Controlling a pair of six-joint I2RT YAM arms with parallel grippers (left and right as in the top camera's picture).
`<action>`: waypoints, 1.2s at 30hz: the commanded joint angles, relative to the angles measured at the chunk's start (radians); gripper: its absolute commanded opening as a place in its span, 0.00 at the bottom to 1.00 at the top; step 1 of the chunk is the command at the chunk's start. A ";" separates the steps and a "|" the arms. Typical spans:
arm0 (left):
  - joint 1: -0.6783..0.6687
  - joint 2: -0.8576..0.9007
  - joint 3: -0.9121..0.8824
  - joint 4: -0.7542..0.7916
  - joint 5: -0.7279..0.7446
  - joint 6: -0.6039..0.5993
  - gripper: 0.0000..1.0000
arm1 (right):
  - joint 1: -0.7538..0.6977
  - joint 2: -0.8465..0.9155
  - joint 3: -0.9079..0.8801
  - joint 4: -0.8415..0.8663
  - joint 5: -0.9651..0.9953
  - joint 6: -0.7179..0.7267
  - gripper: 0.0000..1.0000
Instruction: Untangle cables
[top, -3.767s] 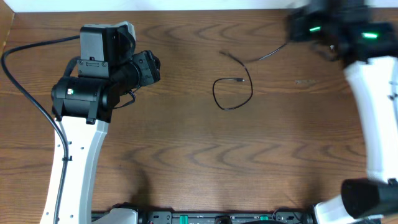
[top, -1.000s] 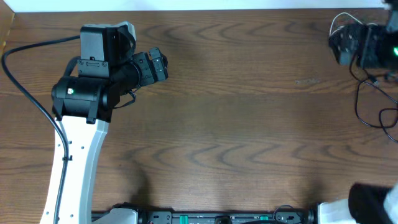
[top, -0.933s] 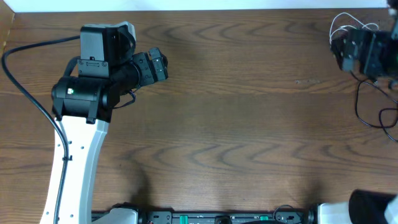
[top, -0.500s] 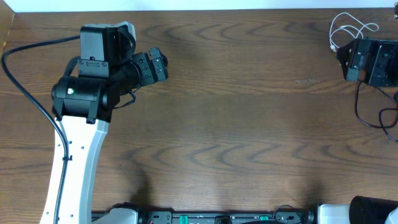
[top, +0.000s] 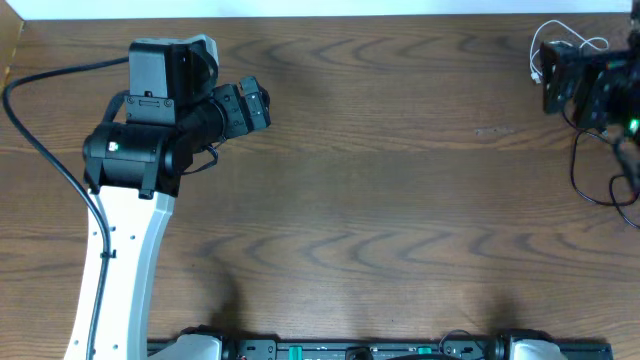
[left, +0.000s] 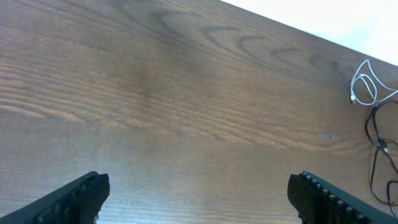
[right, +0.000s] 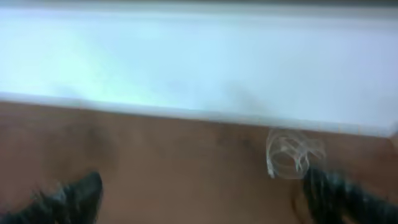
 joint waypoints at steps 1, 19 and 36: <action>0.004 0.005 0.005 -0.002 -0.004 0.005 0.96 | 0.004 -0.142 -0.254 0.144 0.004 -0.018 0.99; 0.004 0.005 0.005 -0.002 -0.004 0.005 0.96 | 0.012 -1.073 -1.625 0.990 0.003 0.005 0.99; 0.004 0.005 0.005 -0.002 -0.004 0.005 0.96 | 0.014 -1.168 -1.729 0.843 0.000 0.013 0.99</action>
